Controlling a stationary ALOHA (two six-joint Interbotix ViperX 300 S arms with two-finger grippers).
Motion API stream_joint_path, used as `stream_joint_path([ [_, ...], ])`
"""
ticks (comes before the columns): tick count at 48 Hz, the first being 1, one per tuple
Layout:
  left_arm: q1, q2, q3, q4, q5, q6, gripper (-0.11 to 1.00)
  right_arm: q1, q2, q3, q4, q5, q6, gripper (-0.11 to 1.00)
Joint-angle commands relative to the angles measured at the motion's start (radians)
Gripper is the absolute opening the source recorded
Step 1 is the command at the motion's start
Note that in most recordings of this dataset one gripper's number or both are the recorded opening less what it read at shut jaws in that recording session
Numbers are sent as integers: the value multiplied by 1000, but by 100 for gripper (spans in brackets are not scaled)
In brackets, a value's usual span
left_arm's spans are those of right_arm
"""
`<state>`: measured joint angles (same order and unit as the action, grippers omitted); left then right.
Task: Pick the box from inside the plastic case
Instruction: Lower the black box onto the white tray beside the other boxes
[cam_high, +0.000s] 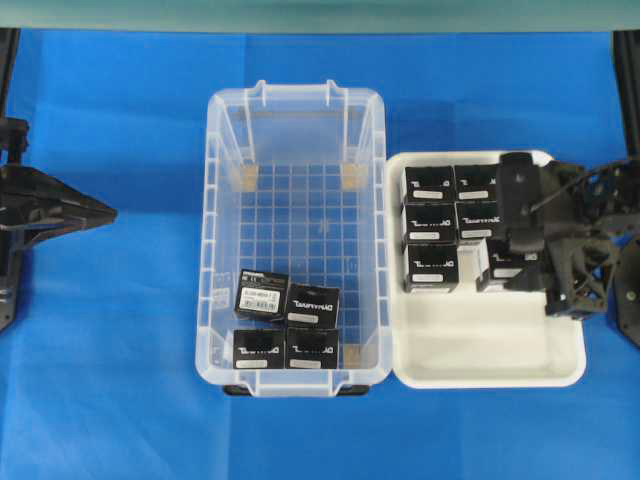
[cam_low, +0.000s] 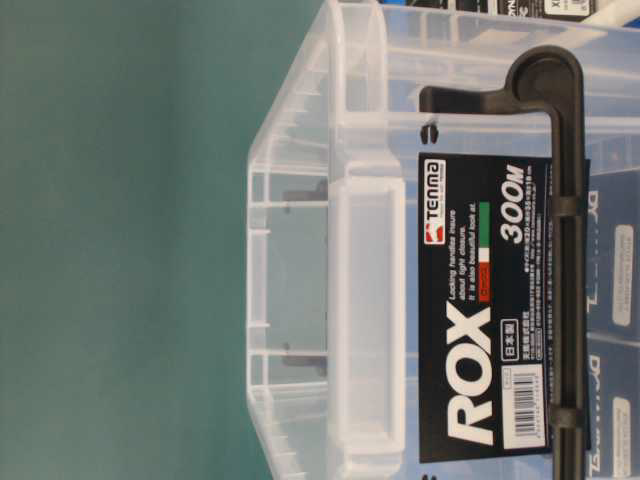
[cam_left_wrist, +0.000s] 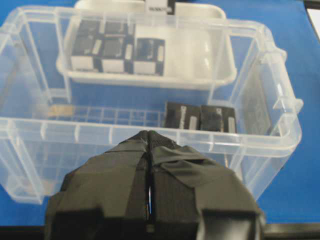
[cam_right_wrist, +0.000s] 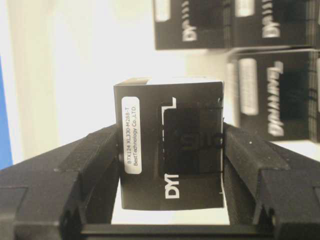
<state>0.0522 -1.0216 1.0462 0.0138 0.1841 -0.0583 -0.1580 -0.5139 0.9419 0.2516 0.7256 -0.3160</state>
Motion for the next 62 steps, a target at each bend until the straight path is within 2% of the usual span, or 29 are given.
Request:
stream_joint_path([
  [1,5,6,-32,3,-5,0,-6,14,29,9,2,-48,0,60],
  [14,6,8,-34,3,-5,0,-6,18,155,34,-6,-153,-3,60],
  [21,6,8,-38,3,-5,0,-6,17,179,34,-8,-210,-2,60],
  [35,8,6,-38,3,-5,2,-6,-8,181,38,-6,-170,3,60],
  [47,8,6,-37,3,-5,2,-6,-32,179,40,-3,-184,23,60],
  [49,8,6,-38,3,-5,2,-6,-37,181,40,-3,-204,43,65],
  [54,8,6,-38,3,-5,2,-6,-37,176,40,-8,-241,87,91],
  [56,8,6,-38,3,-5,2,-6,-37,175,40,-8,-255,104,97],
  [62,8,6,-38,3,-5,2,-6,-35,163,40,-6,-261,124,95],
])
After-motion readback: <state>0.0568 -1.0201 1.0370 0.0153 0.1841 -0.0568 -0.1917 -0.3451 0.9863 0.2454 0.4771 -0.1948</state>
